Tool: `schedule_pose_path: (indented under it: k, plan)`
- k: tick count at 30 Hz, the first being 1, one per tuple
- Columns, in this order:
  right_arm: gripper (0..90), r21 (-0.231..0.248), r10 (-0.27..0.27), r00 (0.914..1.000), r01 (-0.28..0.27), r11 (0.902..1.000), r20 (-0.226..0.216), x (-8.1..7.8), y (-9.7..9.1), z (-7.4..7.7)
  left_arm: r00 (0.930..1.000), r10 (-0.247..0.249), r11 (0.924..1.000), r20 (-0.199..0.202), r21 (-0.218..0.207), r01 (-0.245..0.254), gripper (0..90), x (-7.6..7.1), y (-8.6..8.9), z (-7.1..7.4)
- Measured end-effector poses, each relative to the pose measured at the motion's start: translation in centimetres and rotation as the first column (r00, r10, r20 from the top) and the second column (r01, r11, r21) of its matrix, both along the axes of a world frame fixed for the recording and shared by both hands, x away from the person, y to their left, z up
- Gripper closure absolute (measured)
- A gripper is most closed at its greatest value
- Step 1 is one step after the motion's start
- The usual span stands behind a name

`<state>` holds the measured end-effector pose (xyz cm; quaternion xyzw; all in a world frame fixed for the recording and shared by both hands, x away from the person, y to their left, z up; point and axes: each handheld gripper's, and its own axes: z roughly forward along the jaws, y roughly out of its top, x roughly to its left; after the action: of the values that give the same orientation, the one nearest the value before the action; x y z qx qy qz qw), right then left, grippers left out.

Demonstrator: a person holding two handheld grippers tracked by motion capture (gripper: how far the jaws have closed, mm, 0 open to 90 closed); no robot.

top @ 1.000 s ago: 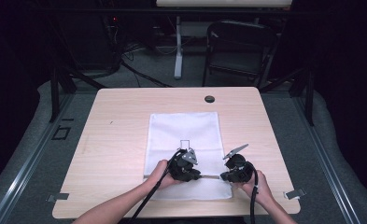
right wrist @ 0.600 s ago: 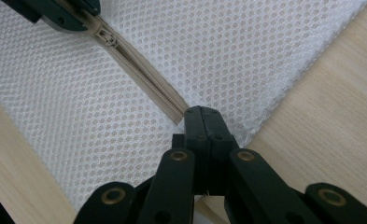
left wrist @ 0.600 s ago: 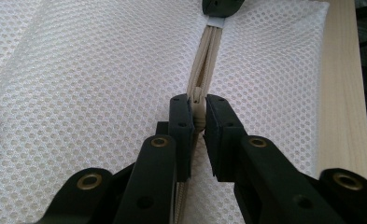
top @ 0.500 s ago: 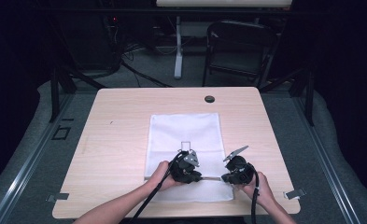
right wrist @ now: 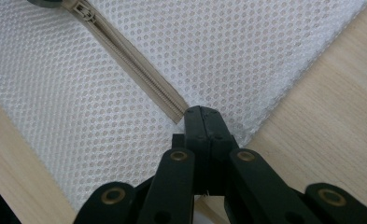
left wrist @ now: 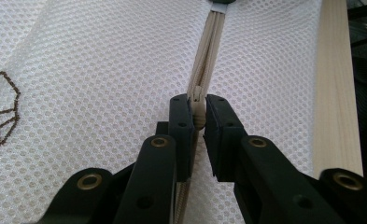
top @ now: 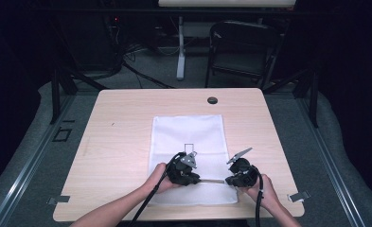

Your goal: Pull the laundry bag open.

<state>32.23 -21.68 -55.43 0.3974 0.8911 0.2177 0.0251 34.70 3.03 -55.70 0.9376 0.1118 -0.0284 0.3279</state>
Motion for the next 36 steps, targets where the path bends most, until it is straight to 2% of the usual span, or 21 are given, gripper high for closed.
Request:
schedule_pose_path:
  k: [14, 18, 20, 22, 25, 36]
  plan:
    - [90.0, 0.005, -0.006, 1.0000, 0.007, 1.0000, -0.008, -0.1, -0.2, 0.0, 0.9999, -0.013, 0.9998, 0.002, 0.016, 0.013, 81.5, 0.0, 1.2, 0.0]
    - [90.0, 0.004, -0.007, 0.9999, 0.008, 1.0000, -0.007, -0.1, -0.2, 0.0, 1.0000, -0.004, 0.9998, -0.003, 0.018, 0.004, 81.5, 0.1, 2.1, -0.1]
    - [90.0, 0.022, -0.014, 0.9998, 0.014, 0.9997, -0.016, -0.1, -0.3, -0.1, 1.0000, 0.001, 0.9998, -0.006, 0.017, -0.001, 81.4, 0.1, 2.6, 0.0]
    - [90.0, 0.010, -0.009, 0.9999, 0.010, 0.9999, -0.014, 0.0, -0.2, 0.0, 1.0000, 0.006, 0.9996, -0.003, 0.026, -0.006, 81.5, 0.0, 3.0, 0.1]
    - [90.0, 0.005, -0.013, 0.9999, 0.013, 0.9999, -0.008, 0.0, -0.2, 0.0, 0.9999, 0.009, 0.9999, -0.006, 0.013, -0.009, 81.4, 0.1, 3.5, 0.1]
    - [90.0, 0.013, -0.006, 0.9998, 0.006, 0.9999, -0.018, -0.1, -0.3, 0.0, 1.0000, 0.004, 0.9998, -0.005, 0.020, -0.004, 81.5, -0.2, 3.6, 0.3]
